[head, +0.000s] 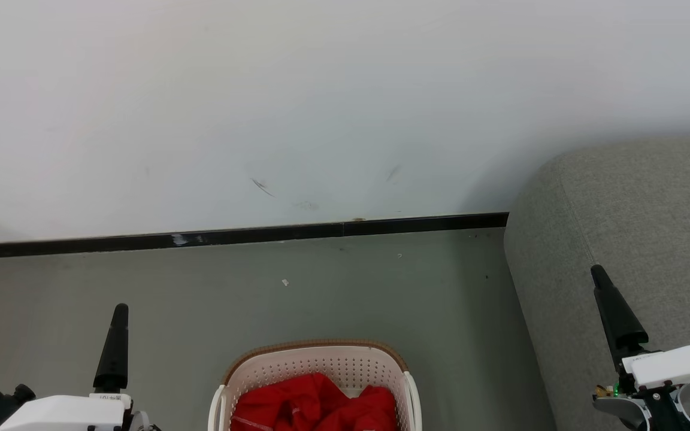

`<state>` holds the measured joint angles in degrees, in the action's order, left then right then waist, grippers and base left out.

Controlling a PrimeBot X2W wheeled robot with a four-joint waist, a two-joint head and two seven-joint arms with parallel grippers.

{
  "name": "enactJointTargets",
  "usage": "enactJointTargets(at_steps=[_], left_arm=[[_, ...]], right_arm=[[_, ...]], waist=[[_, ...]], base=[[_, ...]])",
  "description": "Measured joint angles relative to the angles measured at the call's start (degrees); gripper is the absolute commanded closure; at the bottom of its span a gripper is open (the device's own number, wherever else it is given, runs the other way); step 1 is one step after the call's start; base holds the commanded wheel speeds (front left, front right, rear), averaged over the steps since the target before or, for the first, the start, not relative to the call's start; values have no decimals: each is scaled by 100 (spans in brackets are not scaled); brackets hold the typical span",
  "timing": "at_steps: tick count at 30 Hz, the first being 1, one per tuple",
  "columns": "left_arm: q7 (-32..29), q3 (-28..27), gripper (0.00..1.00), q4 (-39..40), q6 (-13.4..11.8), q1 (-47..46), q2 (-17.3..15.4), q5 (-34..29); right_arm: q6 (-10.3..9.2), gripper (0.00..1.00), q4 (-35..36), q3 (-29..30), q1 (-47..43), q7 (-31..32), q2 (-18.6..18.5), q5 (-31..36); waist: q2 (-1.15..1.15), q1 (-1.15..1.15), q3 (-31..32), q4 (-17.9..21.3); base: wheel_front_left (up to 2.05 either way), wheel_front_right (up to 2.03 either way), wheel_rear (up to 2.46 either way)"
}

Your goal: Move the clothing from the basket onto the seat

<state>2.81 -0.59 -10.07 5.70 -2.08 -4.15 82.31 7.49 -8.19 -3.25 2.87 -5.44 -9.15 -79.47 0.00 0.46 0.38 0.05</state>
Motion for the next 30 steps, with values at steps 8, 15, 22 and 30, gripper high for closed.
enactJointTargets(at_steps=[8, 15, 22, 30], left_arm=[[211, 204, 0, 13, 2, -1, -174, -760], [342, 320, 0, 7, 52, -1, -337, -1532], [494, 416, 0, -4, 29, -79, -370, -2253], [645, 363, 0, 5, -188, -137, -375, -3149]], right_arm=[[0, 0, 46, -113, 0, -140, -155, 933], [0, 0, 204, -76, 24, -248, -202, 1802], [0, 0, 252, -89, 112, -352, -271, 2786], [0, 0, 278, -119, 112, -481, -320, 3911]], waist=[[0, -22, -10, 6], [0, -36, -20, 9], [0, -40, -30, 16], [0, -42, -34, 16]], base=[[0, 0, 0], [0, 0, 0], [0, 0, 0], [0, 0, 0]])
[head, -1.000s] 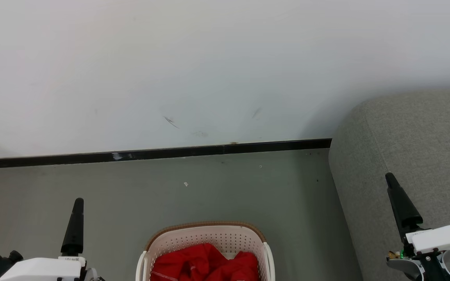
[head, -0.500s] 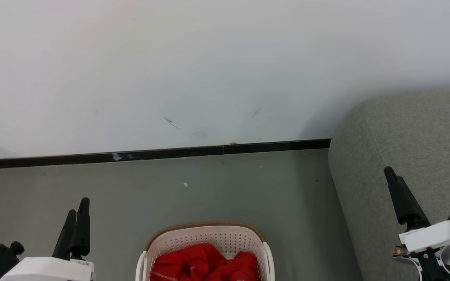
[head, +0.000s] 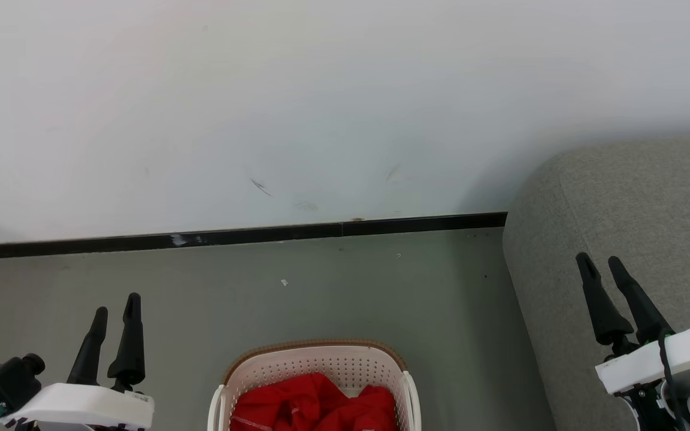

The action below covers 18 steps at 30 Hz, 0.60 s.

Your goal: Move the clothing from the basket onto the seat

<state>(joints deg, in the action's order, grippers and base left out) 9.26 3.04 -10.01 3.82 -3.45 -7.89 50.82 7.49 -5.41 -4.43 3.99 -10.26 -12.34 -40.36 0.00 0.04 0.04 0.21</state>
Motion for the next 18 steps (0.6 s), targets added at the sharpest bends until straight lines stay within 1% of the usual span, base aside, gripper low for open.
enactJointTargets(at_steps=[2, 13, 18], left_arm=[[48, -8, 0, 1, -70, -9, -7, -236], [257, 187, 0, -18, -219, -69, -74, -1404], [360, 224, 0, -25, -270, -72, -65, -1817]], right_arm=[[0, 0, 22, -20, 1, -11, 0, 248], [0, 0, 115, 0, 4, -187, 149, 1382], [0, 0, 119, 41, 4, -247, 204, 1922]], waist=[[0, 0, 1, -1], [0, -1, 8, -3], [0, -1, 11, 4]], base=[[0, 0, 0], [0, 0, 0], [0, 0, 0]])
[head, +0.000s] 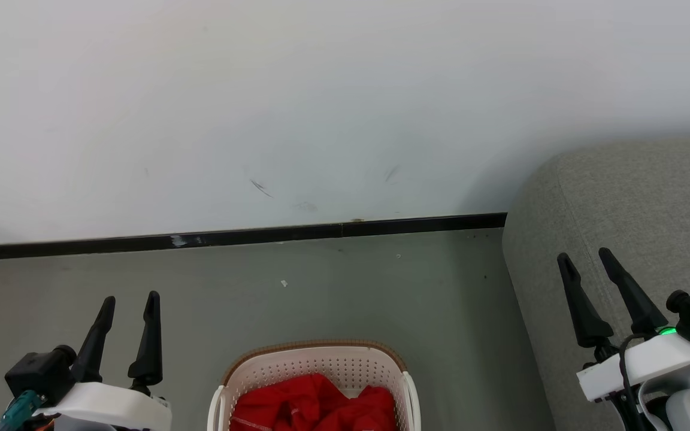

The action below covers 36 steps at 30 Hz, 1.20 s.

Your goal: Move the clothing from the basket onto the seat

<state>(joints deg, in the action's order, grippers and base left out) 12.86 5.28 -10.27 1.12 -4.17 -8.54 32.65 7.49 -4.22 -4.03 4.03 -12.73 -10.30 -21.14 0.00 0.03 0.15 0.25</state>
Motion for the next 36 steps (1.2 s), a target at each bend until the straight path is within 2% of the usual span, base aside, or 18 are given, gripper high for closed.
enactJointTargets(at_steps=[8, 36], left_arm=[[143, 35, 0, -3, -5, -20, 66, -586], [143, -159, 0, -156, 7, -114, 267, -814]], right_arm=[[1, 0, -22, 162, -1, -147, 96, 761], [1, 0, -216, 275, -1, -148, 309, 951]], waist=[[0, -1, 6, 10], [0, -1, 13, 1]], base=[[0, 0, 0], [0, 0, 0]])
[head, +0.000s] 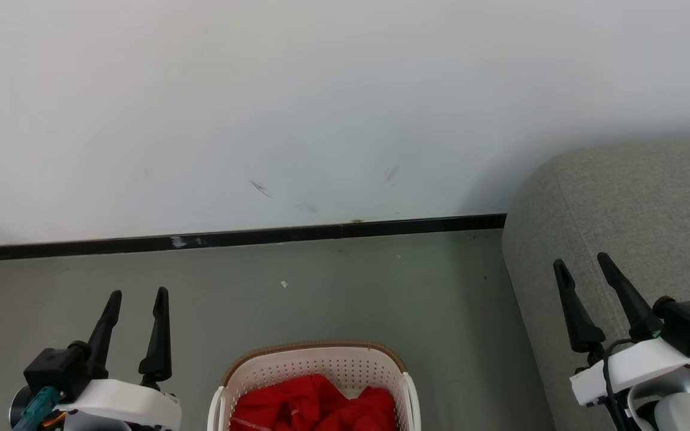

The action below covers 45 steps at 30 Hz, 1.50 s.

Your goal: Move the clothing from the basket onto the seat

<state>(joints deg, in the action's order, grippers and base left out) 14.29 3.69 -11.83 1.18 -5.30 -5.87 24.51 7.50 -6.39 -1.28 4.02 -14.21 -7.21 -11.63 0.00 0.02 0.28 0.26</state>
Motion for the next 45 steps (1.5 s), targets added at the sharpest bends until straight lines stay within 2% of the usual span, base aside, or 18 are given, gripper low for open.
enactJointTargets(at_steps=[26, 45], left_arm=[[0, 11, 0, -200, 143, -1, 32, -303], [0, 66, 0, -234, 208, -163, 48, -363]], right_arm=[[0, 0, -36, 29, 3, 0, 51, 3], [0, 0, 46, 73, 135, 0, 96, -5]], waist=[[0, -1, -132, 77], [0, -1, -576, 181]], base=[[0, 0, 0], [0, 0, 0]])
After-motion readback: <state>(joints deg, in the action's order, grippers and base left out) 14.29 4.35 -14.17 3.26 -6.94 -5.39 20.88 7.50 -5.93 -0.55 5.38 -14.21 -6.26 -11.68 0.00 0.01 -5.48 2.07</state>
